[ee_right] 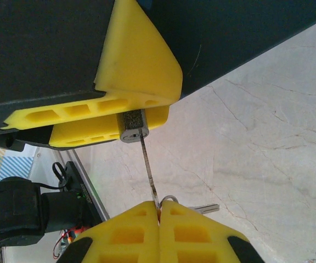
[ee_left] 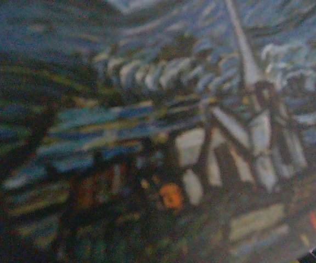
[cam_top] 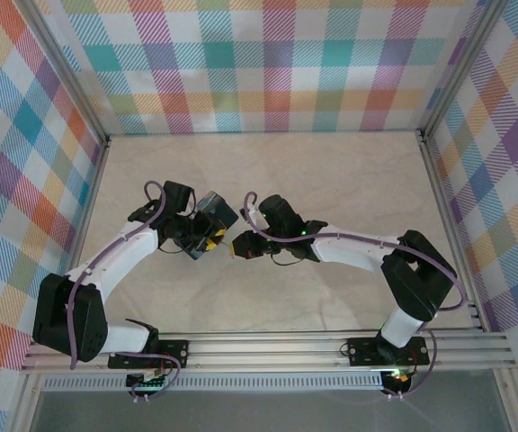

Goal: Unlock a padlock with a key

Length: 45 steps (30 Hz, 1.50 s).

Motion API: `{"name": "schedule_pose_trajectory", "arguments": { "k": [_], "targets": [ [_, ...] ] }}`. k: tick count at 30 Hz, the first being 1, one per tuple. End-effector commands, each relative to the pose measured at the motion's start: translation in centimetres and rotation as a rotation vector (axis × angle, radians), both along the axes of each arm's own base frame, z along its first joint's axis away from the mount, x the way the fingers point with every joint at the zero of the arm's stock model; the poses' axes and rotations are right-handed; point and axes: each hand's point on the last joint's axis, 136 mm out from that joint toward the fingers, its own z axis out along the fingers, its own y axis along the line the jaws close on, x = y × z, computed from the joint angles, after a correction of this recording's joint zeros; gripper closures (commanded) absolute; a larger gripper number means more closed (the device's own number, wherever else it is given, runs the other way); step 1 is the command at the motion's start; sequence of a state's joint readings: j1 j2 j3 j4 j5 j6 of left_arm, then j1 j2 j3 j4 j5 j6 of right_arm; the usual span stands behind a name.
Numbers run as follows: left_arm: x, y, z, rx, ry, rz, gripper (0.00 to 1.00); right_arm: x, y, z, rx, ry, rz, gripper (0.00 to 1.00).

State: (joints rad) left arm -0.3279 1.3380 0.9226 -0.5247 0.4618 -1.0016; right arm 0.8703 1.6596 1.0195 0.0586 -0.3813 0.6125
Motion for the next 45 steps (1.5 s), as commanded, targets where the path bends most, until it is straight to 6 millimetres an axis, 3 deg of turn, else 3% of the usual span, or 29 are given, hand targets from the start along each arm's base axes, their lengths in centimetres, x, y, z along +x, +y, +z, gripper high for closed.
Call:
{"name": "schedule_pose_trajectory", "arguments": {
  "k": [1, 7, 30, 38, 45],
  "targets": [
    [0.6, -0.4, 1.8, -0.031, -0.033, -0.021, 0.87, 0.0, -0.2, 1.5, 0.022, -0.06, 0.0, 1.0],
    [0.6, -0.3, 1.5, -0.033, -0.03, -0.015, 0.87, -0.1, -0.7, 1.7, 0.021, -0.072, -0.009, 1.0],
    [0.0, -0.8, 2.7, -0.096, -0.039, -0.001, 0.87, 1.4, 2.2, 3.3, 0.085, -0.077, 0.018, 1.0],
    [0.0, 0.0, 1.9, -0.037, -0.034, 0.001, 0.87, 1.4, 2.8, 4.8, 0.151, -0.097, 0.026, 1.0],
    [0.4, 0.1, 1.0, 0.006, -0.032, -0.035, 0.87, 1.1, 2.3, 4.7, 0.142, -0.109, 0.035, 1.0]
  ]
}}
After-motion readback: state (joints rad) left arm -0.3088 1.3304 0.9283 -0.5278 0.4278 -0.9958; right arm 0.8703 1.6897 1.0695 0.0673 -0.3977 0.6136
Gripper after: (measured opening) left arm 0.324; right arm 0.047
